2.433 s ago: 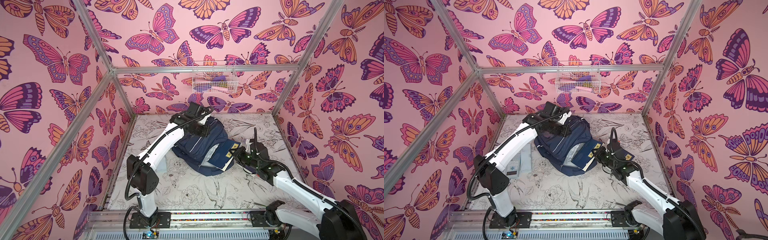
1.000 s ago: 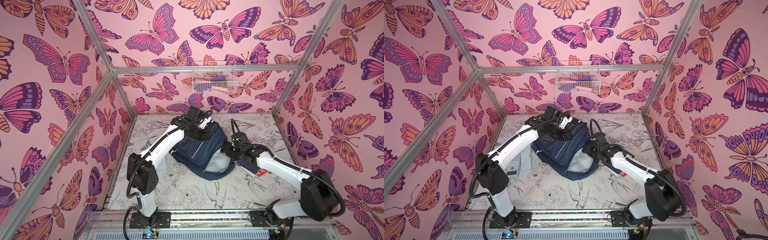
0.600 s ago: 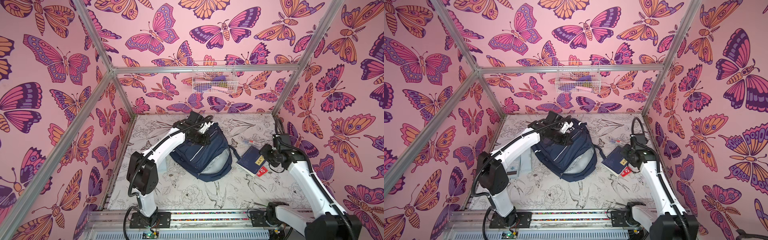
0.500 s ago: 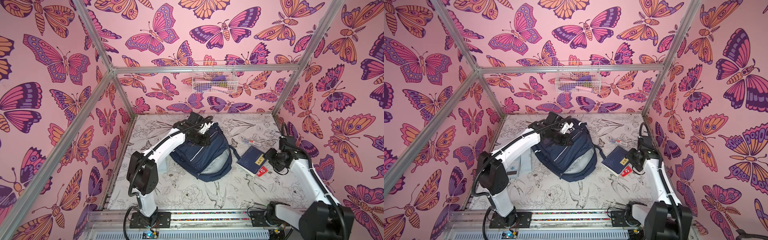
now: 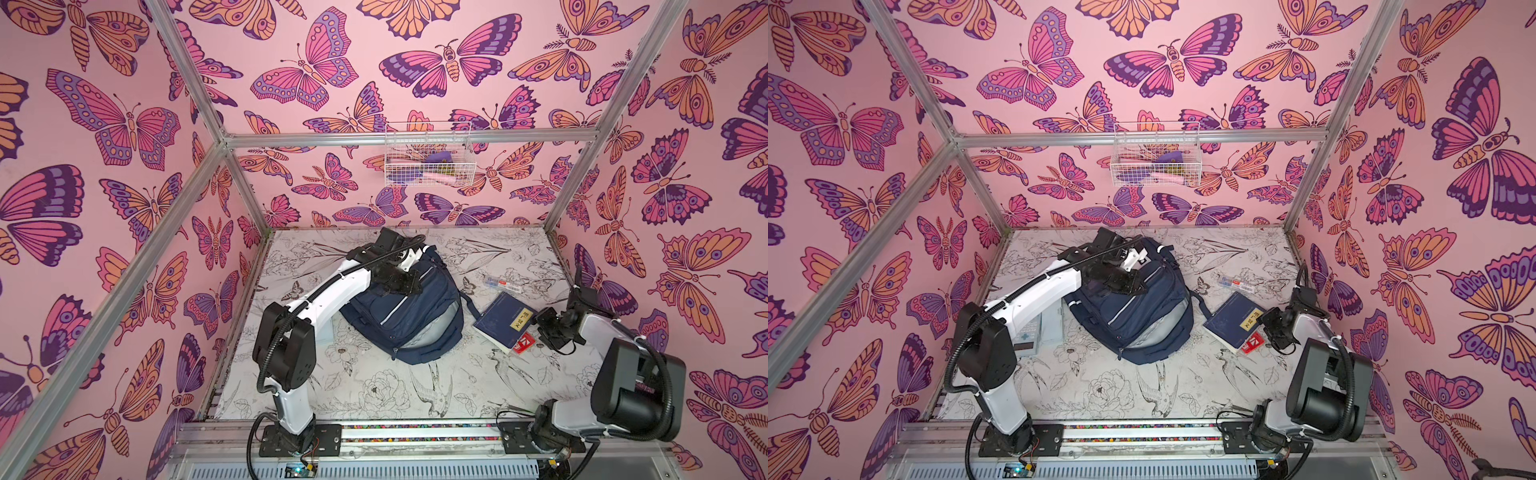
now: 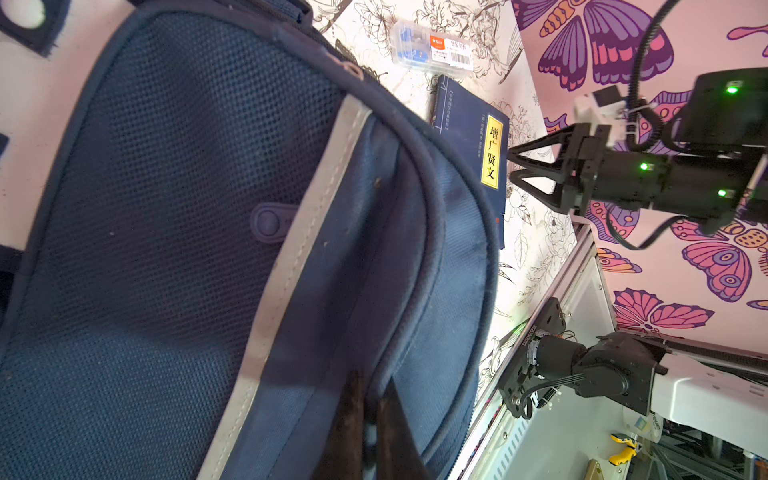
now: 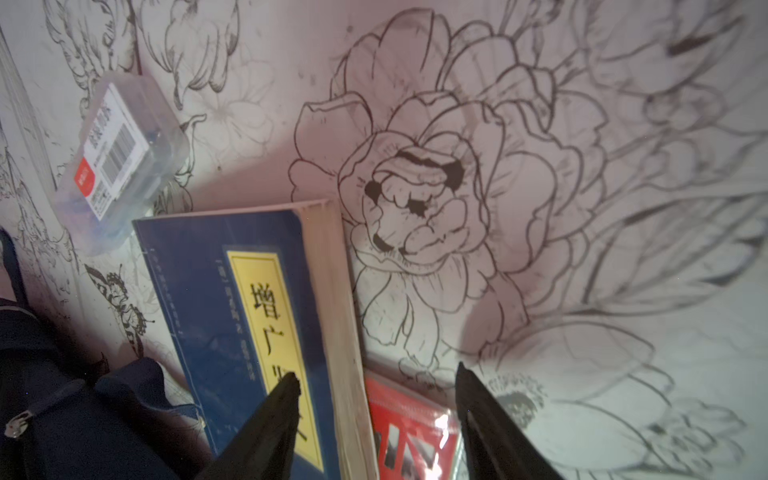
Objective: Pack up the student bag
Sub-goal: 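Release the book and move the right gripper back to the remaining book, then grasp the remaining blue book's edge with the right gripper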
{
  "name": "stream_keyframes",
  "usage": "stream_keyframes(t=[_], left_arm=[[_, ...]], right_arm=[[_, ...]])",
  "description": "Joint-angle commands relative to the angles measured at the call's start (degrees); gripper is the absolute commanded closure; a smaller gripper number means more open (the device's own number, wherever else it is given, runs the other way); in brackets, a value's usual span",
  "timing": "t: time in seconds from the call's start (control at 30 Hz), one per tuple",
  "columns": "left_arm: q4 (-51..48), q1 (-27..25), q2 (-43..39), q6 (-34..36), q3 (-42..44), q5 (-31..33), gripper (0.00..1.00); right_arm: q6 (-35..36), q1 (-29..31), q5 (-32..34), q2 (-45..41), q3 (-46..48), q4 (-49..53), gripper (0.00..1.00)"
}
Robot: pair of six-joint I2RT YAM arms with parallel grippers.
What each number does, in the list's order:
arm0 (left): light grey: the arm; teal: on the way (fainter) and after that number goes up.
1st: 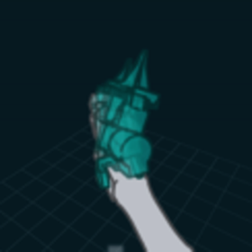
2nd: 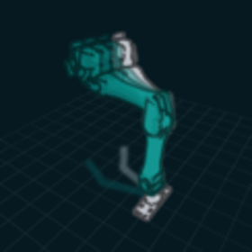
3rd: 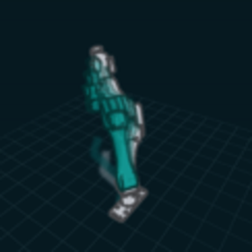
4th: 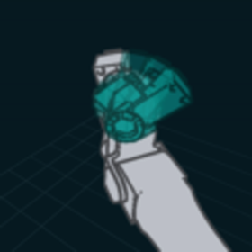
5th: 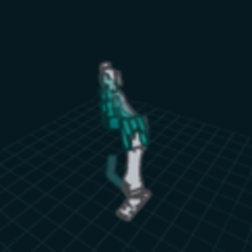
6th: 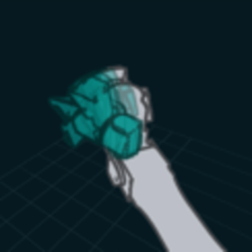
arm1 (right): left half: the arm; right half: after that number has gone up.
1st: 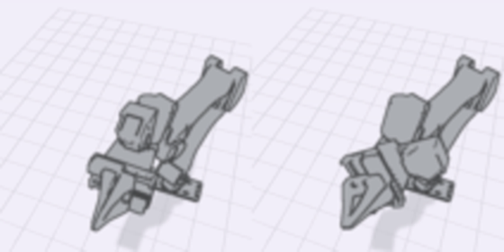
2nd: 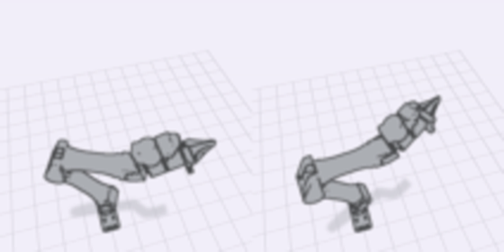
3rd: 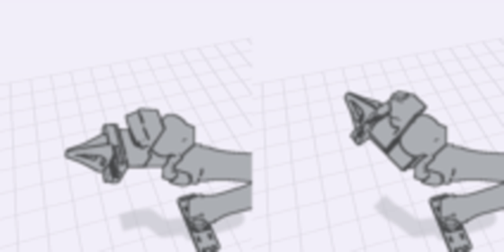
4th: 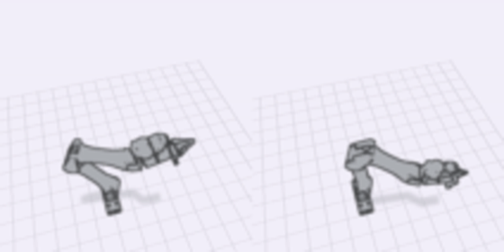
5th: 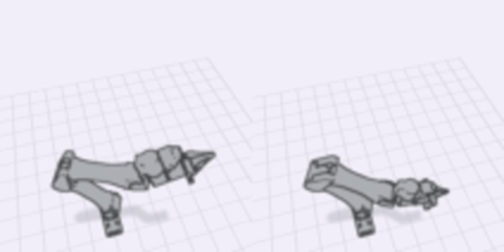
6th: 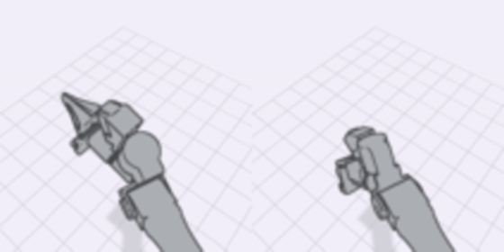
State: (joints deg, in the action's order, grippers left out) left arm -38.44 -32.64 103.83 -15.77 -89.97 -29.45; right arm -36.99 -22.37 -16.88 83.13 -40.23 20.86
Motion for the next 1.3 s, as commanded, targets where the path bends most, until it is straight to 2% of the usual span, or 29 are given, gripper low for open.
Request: stream_keyframes(t=[0.0,0.27,0.4,0.57,0.77,0.97,1.13,1.27], left_arm=[[-0.10,0.31,-2.35,-1.28,1.29,-1.72,1.00],[-0.10,0.34,-2.73,-1.72,0.70,-2.49,1.00],[-0.11,0.38,-3.19,-2.07,0.15,-2.67,0.97],[-0.14,0.30,-3.94,-2.32,-0.37,-2.45,0.84],[-0.07,0.30,-4.62,-3.16,-1.35,-1.47,0.59],[-0.07,0.30,-5.83,-4.76,-3.04,-0.27,0.43],[0.94,0.30,-4.31,-7.18,-4.28,-2.74,0.41],[4.66,0.30,-4.07,-10.21,-3.10,-5.02,0.40]], right_arm=[[1.30,-0.45,-4.13,1.75,0.59,-4.90,0.41],[2.09,-0.54,-7.04,6.44,2.48,-9.46,0.49],[1.69,-0.74,-7.70,8.97,2.76,-10.64,0.60],[1.22,-0.72,-6.85,7.98,3.23,-10.36,0.77],[1.40,-0.66,-7.10,7.33,2.91,-8.92,1.00],[0.65,-0.62,-10.59,0.31,2.89,-7.38,1.00],[0.24,-0.01,-14.16,-8.42,2.19,-3.52,1.00],[1.82,2.39,-13.84,-14.36,0.09,1.81,1.00]])
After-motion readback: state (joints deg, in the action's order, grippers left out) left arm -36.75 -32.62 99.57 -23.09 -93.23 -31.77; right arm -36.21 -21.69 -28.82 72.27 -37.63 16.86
